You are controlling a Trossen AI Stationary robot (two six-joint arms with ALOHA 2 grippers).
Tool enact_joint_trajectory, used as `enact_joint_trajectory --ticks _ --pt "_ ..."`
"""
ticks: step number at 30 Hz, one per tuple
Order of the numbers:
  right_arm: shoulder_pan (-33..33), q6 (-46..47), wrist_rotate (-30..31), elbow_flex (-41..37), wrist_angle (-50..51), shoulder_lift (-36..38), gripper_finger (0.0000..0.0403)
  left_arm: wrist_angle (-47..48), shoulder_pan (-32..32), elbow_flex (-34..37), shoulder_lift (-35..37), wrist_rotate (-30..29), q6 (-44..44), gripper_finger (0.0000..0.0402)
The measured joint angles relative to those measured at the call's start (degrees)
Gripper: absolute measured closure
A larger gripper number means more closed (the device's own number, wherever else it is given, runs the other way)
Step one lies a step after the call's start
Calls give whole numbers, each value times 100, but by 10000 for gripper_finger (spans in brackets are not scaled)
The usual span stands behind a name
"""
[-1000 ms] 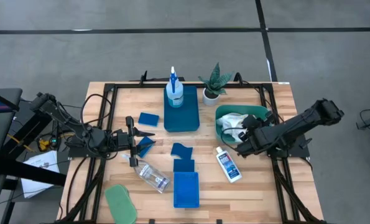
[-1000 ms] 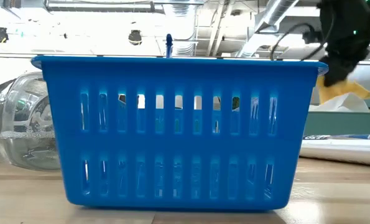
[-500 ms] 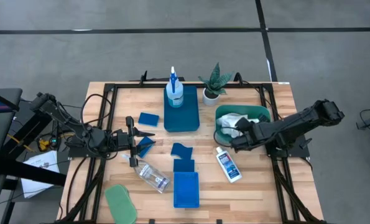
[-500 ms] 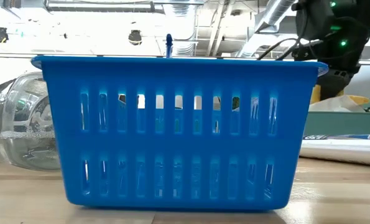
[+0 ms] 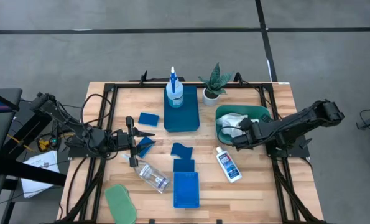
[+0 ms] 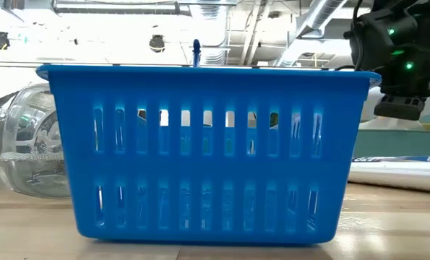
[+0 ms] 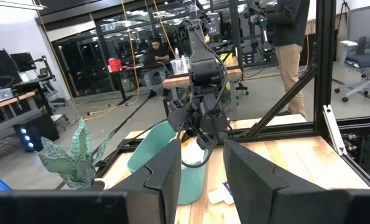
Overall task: Pick & Place Kitchen Items
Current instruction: Put the yellow microfiber towel into the green bin
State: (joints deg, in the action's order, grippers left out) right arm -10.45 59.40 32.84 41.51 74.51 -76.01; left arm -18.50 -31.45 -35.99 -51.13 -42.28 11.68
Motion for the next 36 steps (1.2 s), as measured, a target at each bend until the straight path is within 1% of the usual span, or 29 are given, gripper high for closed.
enact_joint_trajectory --ticks 17,32,36 --pt "10 13 9 -3 -27 0 395 0 0 0 0 -20 1 284" --pt "-9 122 66 -6 -66 0 343 1 -1 0 0 -13 0 284" --pt "-9 123 167 -6 -65 0 331 2 0 0 0 7 0 284"
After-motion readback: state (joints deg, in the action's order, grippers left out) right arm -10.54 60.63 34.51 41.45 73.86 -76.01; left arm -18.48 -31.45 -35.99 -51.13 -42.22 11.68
